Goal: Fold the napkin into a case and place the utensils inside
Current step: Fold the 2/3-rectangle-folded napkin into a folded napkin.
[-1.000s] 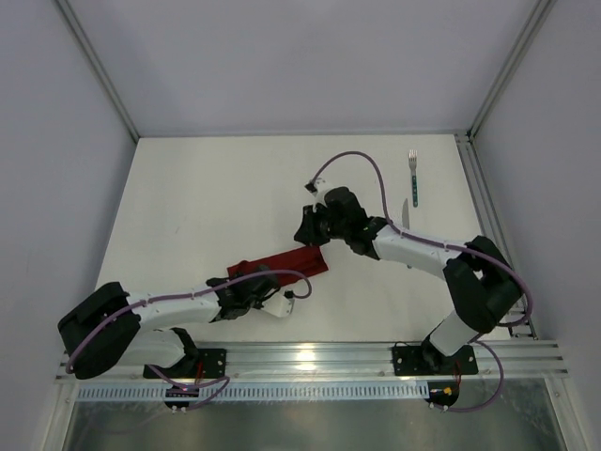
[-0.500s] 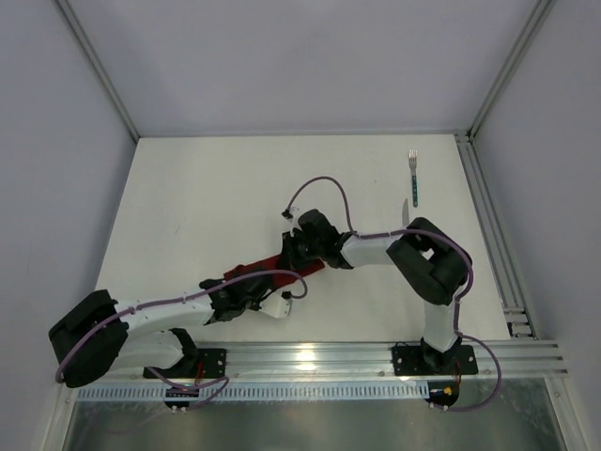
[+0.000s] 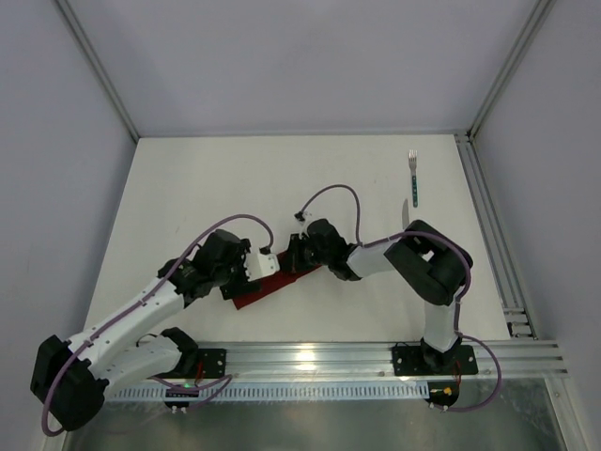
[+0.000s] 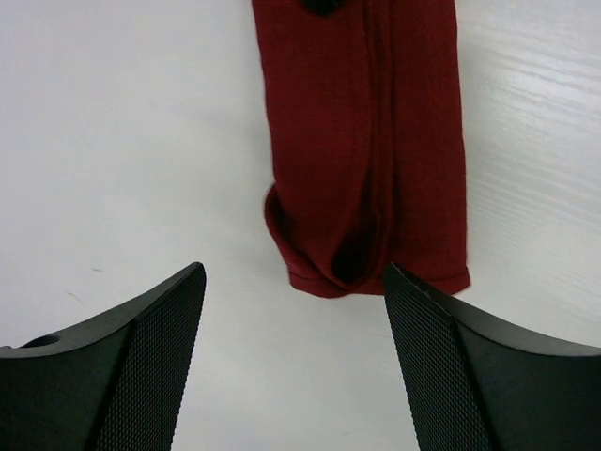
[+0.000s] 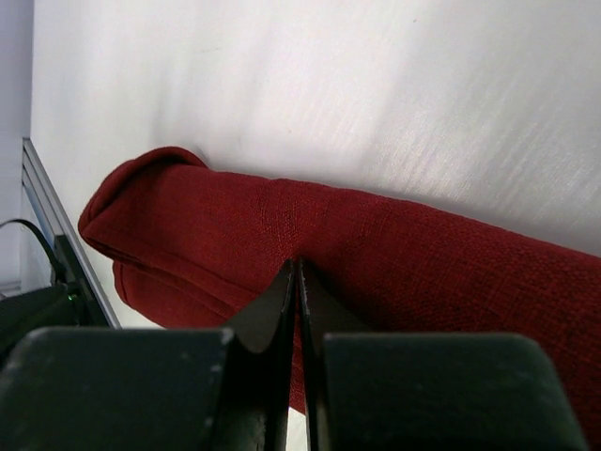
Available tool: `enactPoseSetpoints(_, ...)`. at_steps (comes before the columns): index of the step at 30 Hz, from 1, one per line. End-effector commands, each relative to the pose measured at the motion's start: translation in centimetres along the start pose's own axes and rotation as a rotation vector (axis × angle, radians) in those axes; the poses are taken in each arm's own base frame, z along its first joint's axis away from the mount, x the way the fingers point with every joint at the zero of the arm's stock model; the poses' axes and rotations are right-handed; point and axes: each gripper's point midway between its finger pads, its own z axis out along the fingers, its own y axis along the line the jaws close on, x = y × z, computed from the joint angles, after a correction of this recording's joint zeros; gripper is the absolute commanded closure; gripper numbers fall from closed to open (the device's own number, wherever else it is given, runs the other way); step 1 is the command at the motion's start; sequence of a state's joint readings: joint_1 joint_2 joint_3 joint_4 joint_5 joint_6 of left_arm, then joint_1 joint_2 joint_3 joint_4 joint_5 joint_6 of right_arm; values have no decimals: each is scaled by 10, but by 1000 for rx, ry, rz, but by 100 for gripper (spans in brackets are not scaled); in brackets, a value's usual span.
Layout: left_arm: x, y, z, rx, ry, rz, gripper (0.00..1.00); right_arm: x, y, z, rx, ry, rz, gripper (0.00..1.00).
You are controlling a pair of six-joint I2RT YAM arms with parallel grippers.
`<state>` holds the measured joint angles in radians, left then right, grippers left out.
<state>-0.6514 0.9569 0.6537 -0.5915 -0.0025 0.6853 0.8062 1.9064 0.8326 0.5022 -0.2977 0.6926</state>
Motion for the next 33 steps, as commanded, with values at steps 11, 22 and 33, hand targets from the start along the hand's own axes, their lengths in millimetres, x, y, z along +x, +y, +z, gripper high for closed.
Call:
enactPoseSetpoints(11,53,-50,30,217,197,-127,21,-16,-9,-4,54,-210,166,94)
enactPoseSetpoints(22,64,22,50,-128,158,-109,52,-31,-12,-4,97,-332,249,94)
enactPoseSetpoints(33,73,69,21,31,28,-487,34,-59,-4,23,125,-497,388,94)
